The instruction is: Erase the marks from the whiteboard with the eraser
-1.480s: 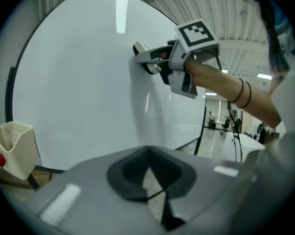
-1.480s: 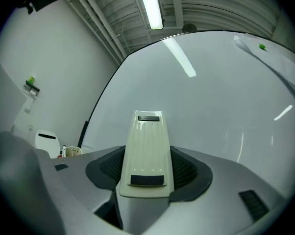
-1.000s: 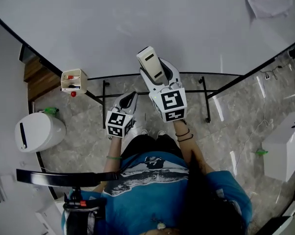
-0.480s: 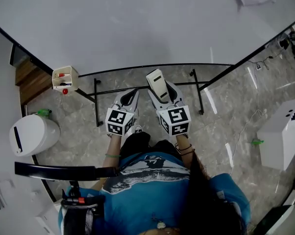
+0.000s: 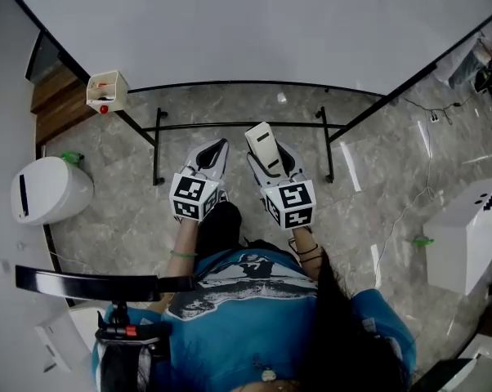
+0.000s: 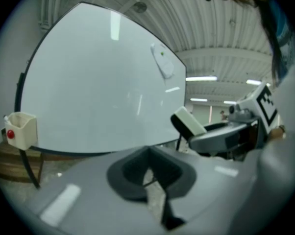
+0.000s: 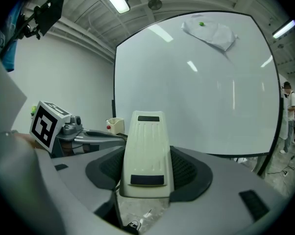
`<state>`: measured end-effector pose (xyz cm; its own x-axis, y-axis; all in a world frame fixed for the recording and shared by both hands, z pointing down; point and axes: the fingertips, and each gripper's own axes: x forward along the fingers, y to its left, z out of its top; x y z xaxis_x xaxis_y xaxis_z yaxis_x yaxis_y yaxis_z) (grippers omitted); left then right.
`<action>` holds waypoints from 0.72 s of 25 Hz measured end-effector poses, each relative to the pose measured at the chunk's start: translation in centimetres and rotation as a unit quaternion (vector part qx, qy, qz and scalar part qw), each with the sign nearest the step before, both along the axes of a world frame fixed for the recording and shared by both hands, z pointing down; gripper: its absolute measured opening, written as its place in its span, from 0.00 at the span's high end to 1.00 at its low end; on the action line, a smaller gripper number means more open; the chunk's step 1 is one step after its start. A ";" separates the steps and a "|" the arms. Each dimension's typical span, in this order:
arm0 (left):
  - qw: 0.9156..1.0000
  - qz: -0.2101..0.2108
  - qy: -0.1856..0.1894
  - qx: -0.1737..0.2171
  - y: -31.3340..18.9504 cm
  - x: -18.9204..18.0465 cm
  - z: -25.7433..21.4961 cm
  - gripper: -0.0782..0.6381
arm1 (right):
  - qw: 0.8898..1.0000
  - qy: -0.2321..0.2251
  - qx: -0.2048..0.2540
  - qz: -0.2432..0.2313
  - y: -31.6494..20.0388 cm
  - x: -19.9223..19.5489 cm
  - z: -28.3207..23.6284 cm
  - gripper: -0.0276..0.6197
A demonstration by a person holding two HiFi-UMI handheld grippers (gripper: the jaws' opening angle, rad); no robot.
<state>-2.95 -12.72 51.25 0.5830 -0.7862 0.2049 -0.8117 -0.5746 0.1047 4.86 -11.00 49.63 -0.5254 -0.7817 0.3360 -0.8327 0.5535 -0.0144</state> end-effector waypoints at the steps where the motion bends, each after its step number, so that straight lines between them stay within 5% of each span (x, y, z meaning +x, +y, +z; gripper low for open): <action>1: 1.000 -0.001 0.000 0.001 1.3 0.7 0.1 0.89 | 1.000 -0.001 -0.004 -0.002 1.3 0.7 0.4 0.55; 12: 1.000 -0.013 -0.023 -0.004 16.7 6.7 2.1 0.89 | 0.999 -0.003 -0.039 -0.037 14.8 5.2 3.4 0.55; 18: 0.999 -0.038 -0.038 -0.004 20.4 4.6 2.2 0.89 | 0.998 -0.019 -0.049 -0.043 17.2 4.1 3.9 0.55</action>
<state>1.70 7.69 53.45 0.5047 -0.8257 0.2519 -0.8585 -0.5108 0.0457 8.99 6.20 53.53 -0.6024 -0.6979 0.3873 -0.7803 0.6171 -0.1017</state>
